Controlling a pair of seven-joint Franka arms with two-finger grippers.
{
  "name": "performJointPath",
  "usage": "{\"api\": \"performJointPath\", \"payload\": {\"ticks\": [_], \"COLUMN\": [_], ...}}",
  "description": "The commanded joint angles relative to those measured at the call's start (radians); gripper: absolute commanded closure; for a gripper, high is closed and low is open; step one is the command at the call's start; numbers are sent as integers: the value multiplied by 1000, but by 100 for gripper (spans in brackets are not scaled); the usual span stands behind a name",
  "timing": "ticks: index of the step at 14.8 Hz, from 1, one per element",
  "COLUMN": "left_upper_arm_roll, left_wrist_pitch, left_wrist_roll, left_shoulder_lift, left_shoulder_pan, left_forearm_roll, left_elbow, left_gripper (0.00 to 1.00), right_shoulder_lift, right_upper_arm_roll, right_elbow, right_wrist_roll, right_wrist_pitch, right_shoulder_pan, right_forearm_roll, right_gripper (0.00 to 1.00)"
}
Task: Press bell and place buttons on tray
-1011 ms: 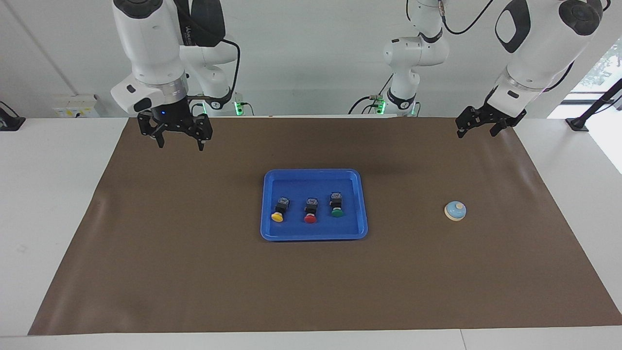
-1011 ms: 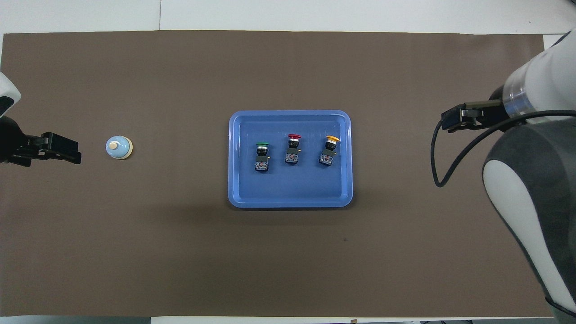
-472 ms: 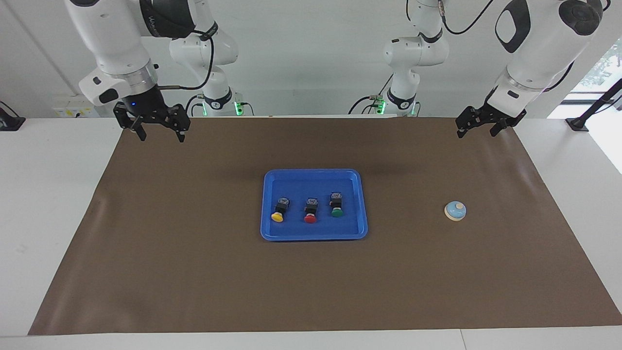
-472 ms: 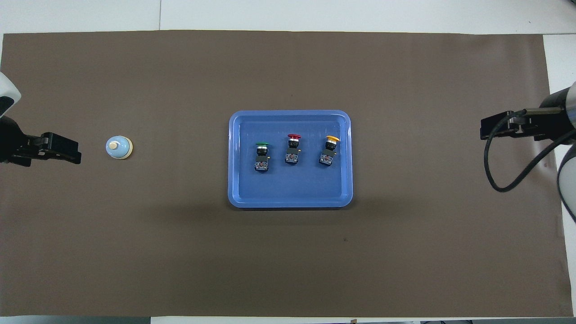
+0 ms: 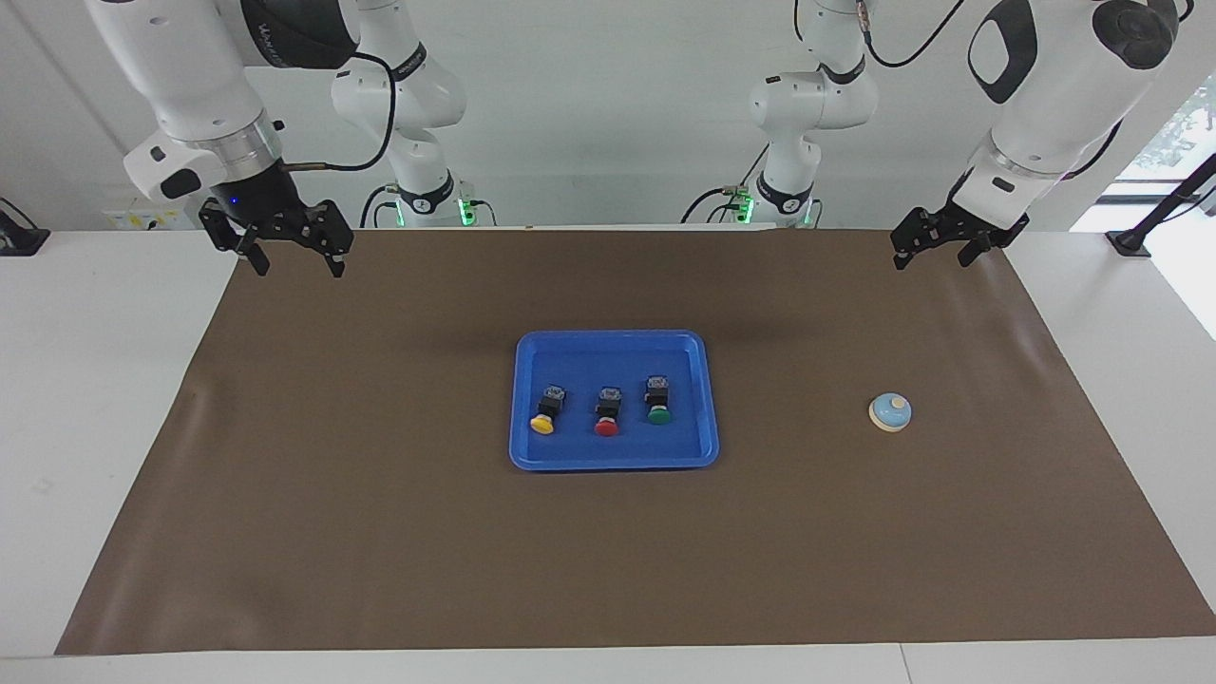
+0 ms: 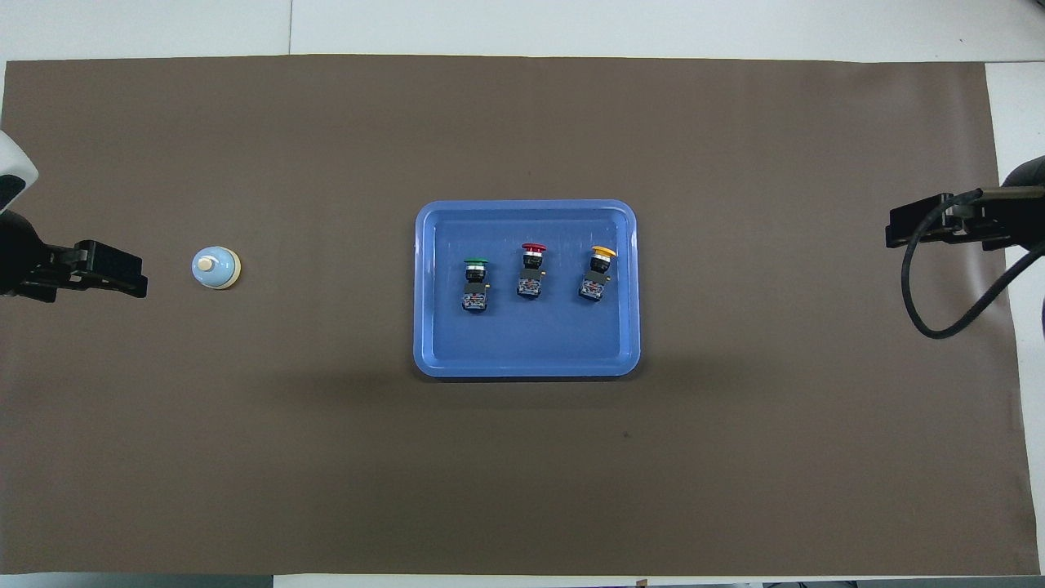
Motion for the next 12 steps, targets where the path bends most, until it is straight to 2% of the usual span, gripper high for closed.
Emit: {"api": "performJointPath", "payload": {"ticks": [1,3,4,5,6,7,9,12], "left_upper_arm_roll": [4,6,7,10,10,10,9,9], "left_wrist_pitch": [-13,-6,41,98,128,152,219,399], "left_wrist_roll": [0,-2,-5,-8,-18,-34,-28,-25], "left_shoulder_lift": [-13,-13,-11,-10,-11,-13,-13,11], "left_shoulder_pan": [-2,-1,4,25,42,66,106,125], "left_forearm_roll": [-3,-2,-2,-2,-2,-3,-3,-2], "left_elbow": [-2,-3,-3,-9,-28,-45,-91,-201], "left_gripper": [0,0,28,61,84,100,100,100], "right_shoulder_lift": [0,-2,-3,-3,-3,-3,-3,-3], "right_upper_arm_roll": [8,7,8,8,8,8,8,8], "right_elbow": [-2,-5,-5,-3,-3,-5,-3,-5], "right_wrist_roll": [-16,-16,-16,-15,-13,-13,-15,-15], "right_wrist_pitch": [-9,-12,-24,-29,-29,-32,-32,-32], "right_shoulder_pan": [-12,-11,-12,-12,-11,-11,-8,-8], "right_forearm_roll": [13,13,13,13,13,13,13,13], "right_gripper": [0,0,0,0,0,0,0,0]}}
